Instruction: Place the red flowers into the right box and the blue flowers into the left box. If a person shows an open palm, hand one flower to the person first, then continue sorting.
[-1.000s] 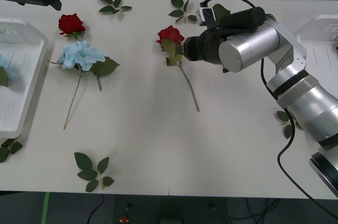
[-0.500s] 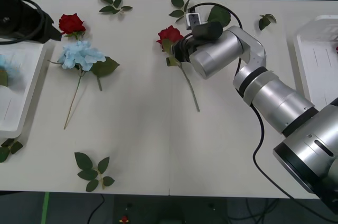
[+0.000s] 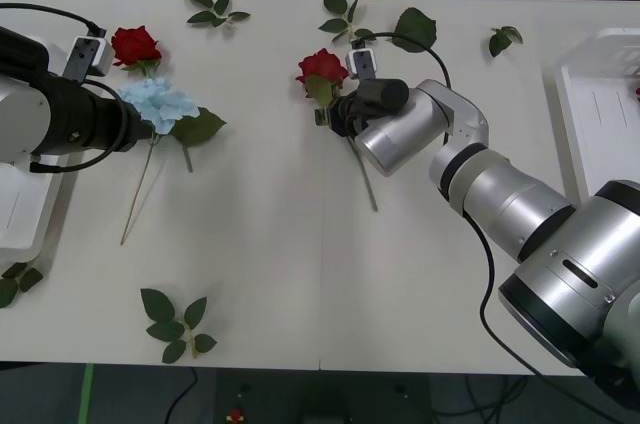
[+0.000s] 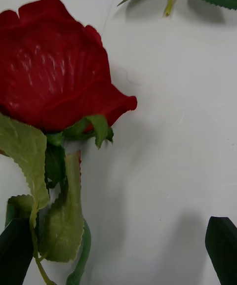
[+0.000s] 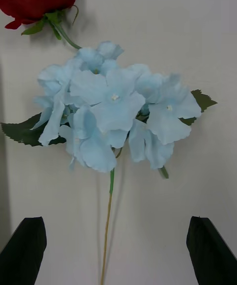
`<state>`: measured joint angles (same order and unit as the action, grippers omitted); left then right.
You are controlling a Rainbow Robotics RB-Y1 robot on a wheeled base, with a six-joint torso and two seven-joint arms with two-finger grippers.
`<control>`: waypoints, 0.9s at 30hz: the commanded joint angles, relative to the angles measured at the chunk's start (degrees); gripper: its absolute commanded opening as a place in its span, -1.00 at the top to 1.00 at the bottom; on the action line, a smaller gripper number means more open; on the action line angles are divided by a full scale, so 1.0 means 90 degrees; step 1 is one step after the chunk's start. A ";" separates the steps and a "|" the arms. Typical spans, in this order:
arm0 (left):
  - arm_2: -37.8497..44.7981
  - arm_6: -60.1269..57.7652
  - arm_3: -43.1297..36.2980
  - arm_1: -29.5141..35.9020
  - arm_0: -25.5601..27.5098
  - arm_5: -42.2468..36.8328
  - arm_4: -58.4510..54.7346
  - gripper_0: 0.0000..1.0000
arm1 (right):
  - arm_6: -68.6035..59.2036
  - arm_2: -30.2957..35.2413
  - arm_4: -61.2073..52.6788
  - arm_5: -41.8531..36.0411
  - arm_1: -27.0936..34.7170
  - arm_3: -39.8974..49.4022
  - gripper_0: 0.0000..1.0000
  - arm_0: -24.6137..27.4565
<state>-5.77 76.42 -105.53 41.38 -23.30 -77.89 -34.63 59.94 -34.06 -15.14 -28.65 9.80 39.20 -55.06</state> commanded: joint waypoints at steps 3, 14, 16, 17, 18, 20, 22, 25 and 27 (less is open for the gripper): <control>-0.0160 0.0181 0.0036 -0.0516 0.0187 0.0285 0.0811 -0.64 | -0.0488 -0.0327 0.0110 0.0088 -0.0152 0.0029 -1.00 -0.0357; -0.0736 0.0298 0.1696 -0.0643 0.0343 0.2854 0.1260 -0.64 | -0.0615 -0.0454 0.0413 0.0361 -0.0152 -0.0342 0.18 -0.0387; -0.0775 0.0327 0.1881 -0.0672 0.0353 0.3078 0.1279 -0.64 | -0.0625 -0.0454 0.0413 0.0361 -0.0152 -0.0371 0.71 -0.0406; -0.0775 0.0337 0.1960 -0.0682 0.0353 0.3157 0.1289 -0.65 | -0.0625 -0.0454 0.0413 0.0381 -0.0162 -0.0371 0.90 -0.0406; -0.0775 0.0357 0.2018 -0.0701 0.0343 0.3225 0.1299 -0.64 | -0.0635 -0.0454 0.0413 0.0361 -0.0162 -0.0371 1.00 -0.0406; -0.0775 0.0376 0.2047 -0.0721 0.0353 0.3235 0.1338 -0.64 | -0.0654 -0.0454 0.0413 0.0361 -0.0152 -0.0371 1.00 -0.0416; -0.0775 0.0406 0.2067 -0.0731 0.0353 0.3235 0.1338 -0.64 | -0.0674 -0.0454 0.0403 0.0381 -0.0152 -0.0371 1.00 -0.0426; -0.0844 0.0406 0.2057 -0.0741 0.0353 0.3235 0.1328 -0.64 | -0.0694 -0.0454 0.0403 0.0361 -0.0152 -0.0371 1.00 -0.0435; -0.0892 0.0406 0.2057 -0.0741 0.0353 0.3235 0.1318 -0.64 | -0.0703 -0.0454 0.0403 0.0361 -0.0152 -0.0371 1.00 -0.0435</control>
<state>-12.61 77.11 -86.55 35.59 -20.88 -49.60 -23.30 57.09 -37.56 -11.85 -25.82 9.72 35.66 -55.92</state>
